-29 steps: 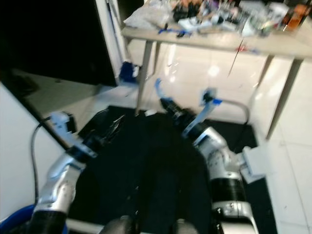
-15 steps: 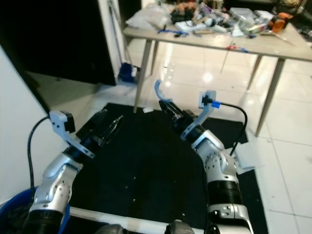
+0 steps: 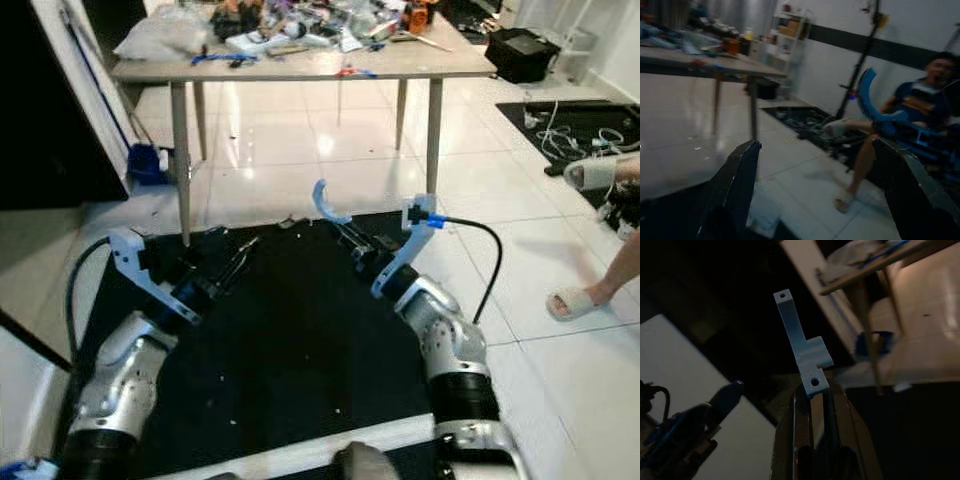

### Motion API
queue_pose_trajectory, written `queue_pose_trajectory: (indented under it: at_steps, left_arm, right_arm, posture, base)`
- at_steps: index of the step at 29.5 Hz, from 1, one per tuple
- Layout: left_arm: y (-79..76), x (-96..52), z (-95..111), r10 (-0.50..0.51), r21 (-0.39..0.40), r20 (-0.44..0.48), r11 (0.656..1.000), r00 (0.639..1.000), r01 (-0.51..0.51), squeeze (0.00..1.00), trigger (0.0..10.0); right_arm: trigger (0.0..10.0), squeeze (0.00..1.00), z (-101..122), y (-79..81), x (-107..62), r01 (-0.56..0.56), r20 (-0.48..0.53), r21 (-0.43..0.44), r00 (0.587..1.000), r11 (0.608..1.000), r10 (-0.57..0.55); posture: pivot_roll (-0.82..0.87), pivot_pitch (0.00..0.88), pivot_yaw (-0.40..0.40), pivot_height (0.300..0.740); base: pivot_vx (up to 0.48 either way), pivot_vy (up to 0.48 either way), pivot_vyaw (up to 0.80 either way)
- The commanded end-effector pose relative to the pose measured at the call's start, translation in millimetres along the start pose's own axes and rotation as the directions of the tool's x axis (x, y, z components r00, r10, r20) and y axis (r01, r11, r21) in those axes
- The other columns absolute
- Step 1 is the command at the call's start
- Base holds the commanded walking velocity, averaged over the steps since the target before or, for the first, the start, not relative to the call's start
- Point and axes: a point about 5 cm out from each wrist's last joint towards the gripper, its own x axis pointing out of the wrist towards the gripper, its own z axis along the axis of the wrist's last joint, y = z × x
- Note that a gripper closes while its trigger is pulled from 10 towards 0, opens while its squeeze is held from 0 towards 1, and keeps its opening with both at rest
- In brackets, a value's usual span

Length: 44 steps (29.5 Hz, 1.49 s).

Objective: Picking trash to rubbish bin

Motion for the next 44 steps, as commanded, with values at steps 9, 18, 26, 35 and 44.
queue_pose_trajectory:
  at_steps: [9,18,26,35,44]
  left_arm:
    - [-2.3,1.1,-0.8,-0.009,-0.019,-0.002,1.0,1.0,0.009,0.0,10.0]
    - [-2.4,1.6,-0.5,-0.006,-0.027,0.001,1.0,1.0,0.006,0.0,10.0]
    - [-1.0,1.3,-1.8,-0.003,-0.034,-0.003,0.999,1.0,0.003,0.0,10.0]
    - [1.3,0.8,-4.2,-0.001,-0.037,-0.009,0.999,1.0,0.001,0.0,10.0]
    - [1.2,0.6,-5.8,-0.014,-0.044,-0.015,0.999,1.0,0.013,0.0,10.0]
  right_arm:
    - [10.0,0.0,-0.4,1.1,2.1,-0.016,-0.007,0.004,1.0,1.0,0.016]
    - [10.0,0.0,-2.1,0.4,2.8,-0.022,-0.016,0.011,1.0,1.0,0.022]
    - [10.0,0.0,-3.6,-0.3,2.9,-0.025,-0.024,0.012,0.999,1.0,0.025]
    - [10.0,0.0,-5.2,-1.0,3.2,-0.028,-0.034,0.011,0.999,1.0,0.029]
    - [10.0,0.0,-5.8,-1.0,3.5,-0.033,-0.047,0.003,0.998,0.999,0.033]
  posture:
    - [0.05,0.0,-0.039,0.74]
    - [0.05,0.0,-0.04,0.74]
    - [0.05,0.0,-0.036,0.74]
    - [0.05,0.0,-0.034,0.74]
    - [0.05,0.0,-0.034,0.74]
  base:
    - [0.0,0.0,-0.78]
    - [0.0,0.0,-0.78]
    - [0.0,0.0,-0.77]
    - [0.0,0.0,-0.77]
    - [0.0,0.0,-0.77]
